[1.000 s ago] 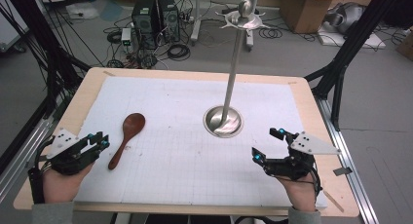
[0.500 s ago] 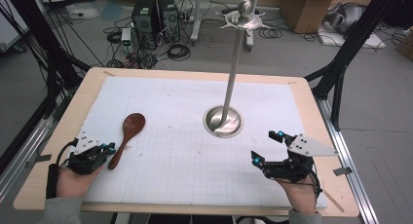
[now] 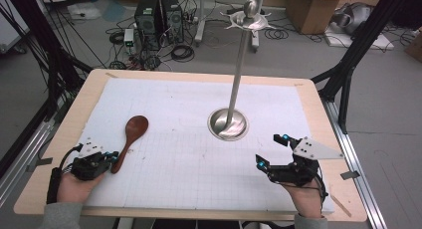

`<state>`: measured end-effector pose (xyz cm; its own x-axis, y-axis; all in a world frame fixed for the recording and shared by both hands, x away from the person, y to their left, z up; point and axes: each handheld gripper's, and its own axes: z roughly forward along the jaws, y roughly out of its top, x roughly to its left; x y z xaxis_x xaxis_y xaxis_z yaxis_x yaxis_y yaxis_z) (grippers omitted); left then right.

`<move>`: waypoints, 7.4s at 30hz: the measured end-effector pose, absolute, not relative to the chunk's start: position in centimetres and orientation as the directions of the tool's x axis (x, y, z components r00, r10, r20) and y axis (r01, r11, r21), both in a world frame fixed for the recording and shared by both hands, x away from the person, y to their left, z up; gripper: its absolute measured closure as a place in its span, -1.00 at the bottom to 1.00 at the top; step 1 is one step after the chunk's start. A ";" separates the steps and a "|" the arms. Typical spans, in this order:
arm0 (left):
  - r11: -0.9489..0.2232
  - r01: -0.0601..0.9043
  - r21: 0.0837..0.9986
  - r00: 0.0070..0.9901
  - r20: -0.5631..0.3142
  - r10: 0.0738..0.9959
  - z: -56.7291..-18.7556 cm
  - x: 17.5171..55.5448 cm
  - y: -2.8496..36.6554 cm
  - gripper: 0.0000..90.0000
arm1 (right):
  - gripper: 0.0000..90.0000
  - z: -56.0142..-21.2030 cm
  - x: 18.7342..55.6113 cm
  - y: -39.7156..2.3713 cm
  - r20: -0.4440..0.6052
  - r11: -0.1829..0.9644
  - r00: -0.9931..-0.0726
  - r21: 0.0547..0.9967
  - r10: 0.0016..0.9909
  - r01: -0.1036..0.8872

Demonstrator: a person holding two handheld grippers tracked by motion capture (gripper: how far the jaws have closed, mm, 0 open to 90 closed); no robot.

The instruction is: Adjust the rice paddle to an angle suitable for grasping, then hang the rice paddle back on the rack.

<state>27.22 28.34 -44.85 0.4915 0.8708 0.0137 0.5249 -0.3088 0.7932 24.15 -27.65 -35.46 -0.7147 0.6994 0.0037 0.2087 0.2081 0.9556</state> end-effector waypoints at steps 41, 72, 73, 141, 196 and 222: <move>-0.371 0.396 0.840 0.632 0.044 0.774 -42.5 31.3 20.3 0.99 | -0.74 -36.7 22.6 -28.7 0.017 0.258 -0.732 0.930 0.681 0.261; -0.458 0.504 0.732 0.563 0.125 0.817 -44.0 40.6 19.5 0.99 | -0.74 -36.6 22.6 -28.6 0.016 0.253 -0.757 0.938 0.653 0.238; -0.473 0.502 0.724 0.564 0.140 0.814 -44.0 40.5 19.5 0.99 | -0.74 -36.6 22.6 -28.6 0.018 0.255 -0.757 0.936 0.654 0.242; -0.526 0.479 0.703 0.649 0.120 0.751 -43.7 31.6 18.3 0.99 | -0.74 -35.9 22.7 -26.3 -0.009 0.284 -0.788 0.935 0.616 0.212; -0.415 0.392 0.821 0.750 -0.024 0.661 -39.5 33.6 26.9 -0.69 | -0.74 -36.4 23.0 -26.4 0.011 0.279 -0.788 0.932 0.615 0.230; -0.465 0.491 0.736 0.740 -0.071 0.669 -42.0 36.3 27.7 -0.50 | -0.74 -36.8 23.7 -26.8 0.018 0.278 -0.792 0.931 0.611 0.235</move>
<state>36.31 27.66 -42.02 0.7401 0.6687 -0.0713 0.4914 -0.4654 0.7361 23.70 -26.77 -36.82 -0.7916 0.6107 0.0175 0.2354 0.2784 0.9312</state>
